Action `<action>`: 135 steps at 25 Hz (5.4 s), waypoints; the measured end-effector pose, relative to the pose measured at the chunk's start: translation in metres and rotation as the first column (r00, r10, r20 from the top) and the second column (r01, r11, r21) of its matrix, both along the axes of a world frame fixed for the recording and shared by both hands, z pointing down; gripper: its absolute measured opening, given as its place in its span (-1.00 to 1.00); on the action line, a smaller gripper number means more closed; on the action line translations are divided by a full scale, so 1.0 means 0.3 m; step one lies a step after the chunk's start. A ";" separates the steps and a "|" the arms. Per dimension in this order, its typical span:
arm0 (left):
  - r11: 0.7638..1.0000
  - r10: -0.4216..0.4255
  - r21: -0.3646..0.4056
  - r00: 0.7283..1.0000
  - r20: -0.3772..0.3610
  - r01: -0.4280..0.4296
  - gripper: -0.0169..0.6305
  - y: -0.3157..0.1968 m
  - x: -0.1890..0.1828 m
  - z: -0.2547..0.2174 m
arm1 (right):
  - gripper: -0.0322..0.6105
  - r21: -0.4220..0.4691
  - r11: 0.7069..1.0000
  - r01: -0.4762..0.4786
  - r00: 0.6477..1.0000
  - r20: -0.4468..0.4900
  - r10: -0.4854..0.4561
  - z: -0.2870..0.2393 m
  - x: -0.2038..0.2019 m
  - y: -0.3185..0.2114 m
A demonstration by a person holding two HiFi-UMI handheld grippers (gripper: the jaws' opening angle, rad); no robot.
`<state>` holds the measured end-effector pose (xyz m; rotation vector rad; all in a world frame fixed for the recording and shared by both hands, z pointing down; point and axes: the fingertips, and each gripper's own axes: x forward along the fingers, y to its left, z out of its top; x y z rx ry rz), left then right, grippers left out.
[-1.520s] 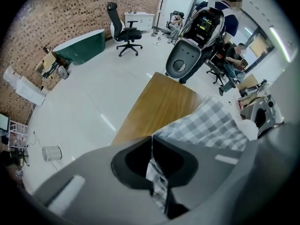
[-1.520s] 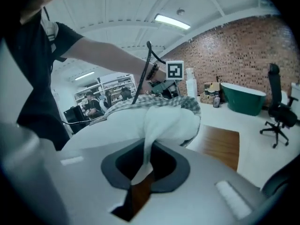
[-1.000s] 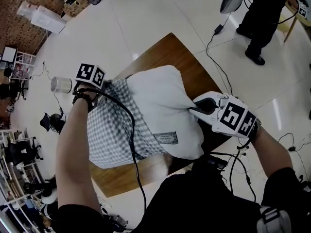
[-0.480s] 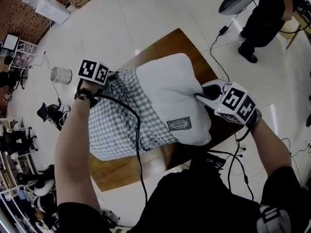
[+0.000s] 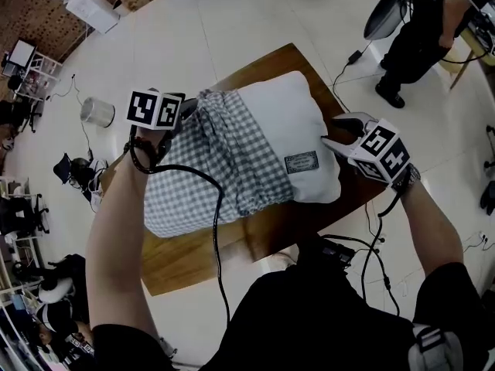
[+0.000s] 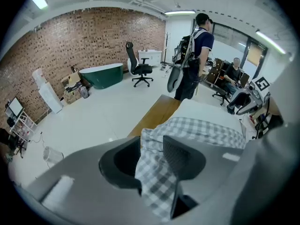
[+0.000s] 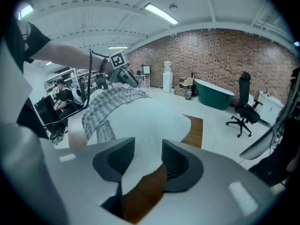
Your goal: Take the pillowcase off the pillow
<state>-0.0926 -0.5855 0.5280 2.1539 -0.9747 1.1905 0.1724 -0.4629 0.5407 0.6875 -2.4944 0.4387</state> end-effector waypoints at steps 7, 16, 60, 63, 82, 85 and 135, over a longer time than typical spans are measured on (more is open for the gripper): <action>0.997 0.015 0.071 0.998 -0.054 -0.011 -0.46 0.282 -0.049 -0.139 | -0.33 0.059 0.998 -0.007 0.999 -0.038 0.009 -0.107 -0.101 0.239; 0.987 0.043 0.161 0.981 -0.191 -0.012 -0.45 0.831 -0.097 -0.205 | -0.20 0.131 0.990 -0.042 0.995 -0.082 0.054 -0.112 -0.289 0.669; 0.848 -0.487 0.058 0.817 -0.308 0.527 -0.89 1.167 -0.035 0.386 | -0.72 0.131 0.933 -0.334 0.926 -0.140 0.351 0.255 -0.261 0.621; 0.828 -0.518 0.054 0.798 -0.308 0.558 -0.91 1.195 -0.094 0.357 | -0.74 0.135 0.927 -0.350 0.919 -0.144 0.368 0.236 -0.251 0.620; 0.710 -0.649 0.096 0.701 -0.294 0.698 -0.91 1.451 -0.486 0.311 | -0.78 0.129 0.870 -0.475 0.860 -0.144 0.490 0.261 -0.081 0.788; 0.740 -0.627 0.081 0.728 -0.276 0.668 -0.91 1.481 -0.495 0.329 | -0.73 0.112 0.867 -0.486 0.859 -0.121 0.498 0.276 -0.134 0.824; 0.993 -0.120 -0.019 0.987 -0.104 0.118 -0.36 0.384 0.082 -0.232 | -0.10 -0.021 0.994 0.107 0.981 -0.163 -0.109 -0.171 -0.414 -0.040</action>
